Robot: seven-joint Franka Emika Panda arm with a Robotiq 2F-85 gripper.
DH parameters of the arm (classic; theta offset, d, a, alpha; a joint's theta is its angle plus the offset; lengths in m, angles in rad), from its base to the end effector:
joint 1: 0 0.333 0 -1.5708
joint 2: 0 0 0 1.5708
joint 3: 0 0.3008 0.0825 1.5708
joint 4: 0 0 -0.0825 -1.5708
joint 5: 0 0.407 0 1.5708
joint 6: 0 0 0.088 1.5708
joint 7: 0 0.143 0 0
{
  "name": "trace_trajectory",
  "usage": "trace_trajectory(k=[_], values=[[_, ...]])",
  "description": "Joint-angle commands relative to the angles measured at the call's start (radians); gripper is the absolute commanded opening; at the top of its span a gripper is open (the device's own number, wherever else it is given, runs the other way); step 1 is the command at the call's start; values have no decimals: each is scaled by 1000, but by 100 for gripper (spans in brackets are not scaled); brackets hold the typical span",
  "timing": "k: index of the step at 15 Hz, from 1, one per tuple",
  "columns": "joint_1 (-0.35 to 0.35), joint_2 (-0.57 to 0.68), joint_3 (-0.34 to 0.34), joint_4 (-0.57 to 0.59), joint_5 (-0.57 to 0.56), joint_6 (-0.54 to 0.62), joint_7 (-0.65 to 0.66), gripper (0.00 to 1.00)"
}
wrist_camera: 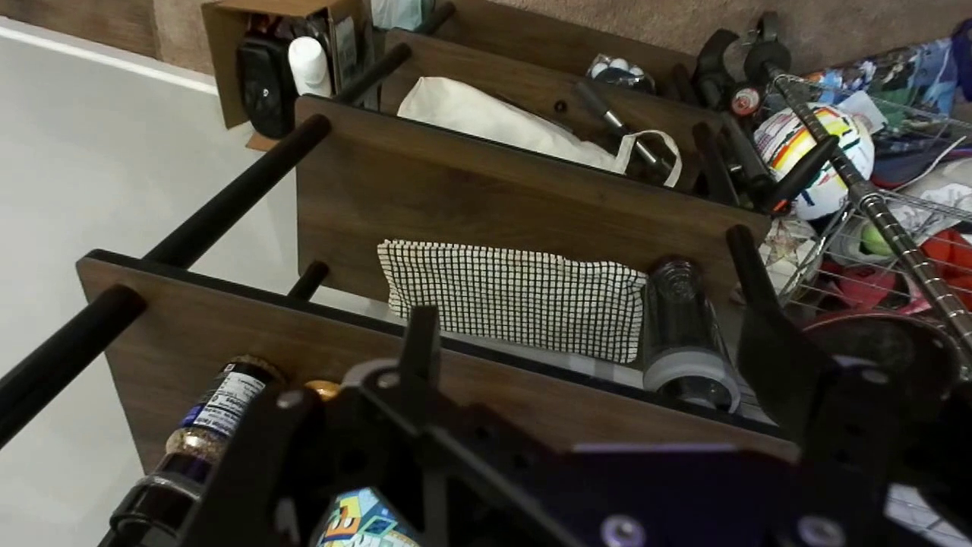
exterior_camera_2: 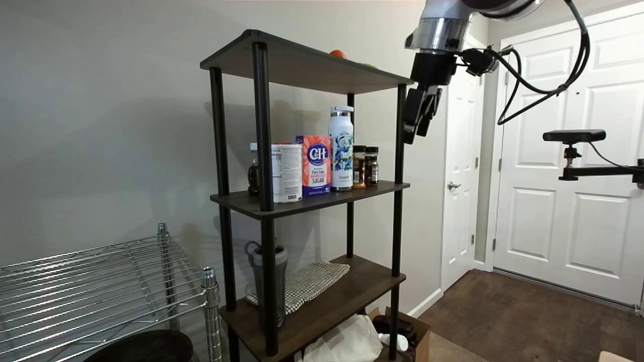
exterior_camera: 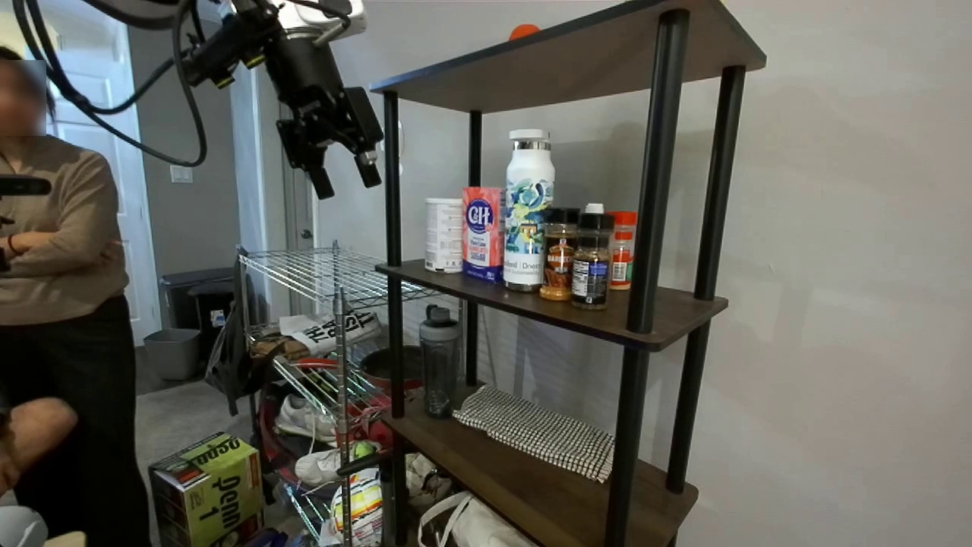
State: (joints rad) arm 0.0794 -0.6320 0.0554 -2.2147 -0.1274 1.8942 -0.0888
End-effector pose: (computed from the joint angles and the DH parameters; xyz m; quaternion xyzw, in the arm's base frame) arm 0.4220 0.0475 0.5938 0.9778 0.1177 0.1556 0.0761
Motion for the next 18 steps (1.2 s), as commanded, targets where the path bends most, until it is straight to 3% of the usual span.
trace_trajectory(k=[1, 4, 9, 15, 18], values=[[-1, 2, 1, 4, 1, -3, 0, 100], [-9, -12, 5, 5, -12, -13, 6, 100], [-12, -36, 5, -71, 12, 103, 69, 100], [-11, -20, 25, -187, 73, 428, 178, 100], [-62, 9, 80, -219, 58, 539, 335, 100]])
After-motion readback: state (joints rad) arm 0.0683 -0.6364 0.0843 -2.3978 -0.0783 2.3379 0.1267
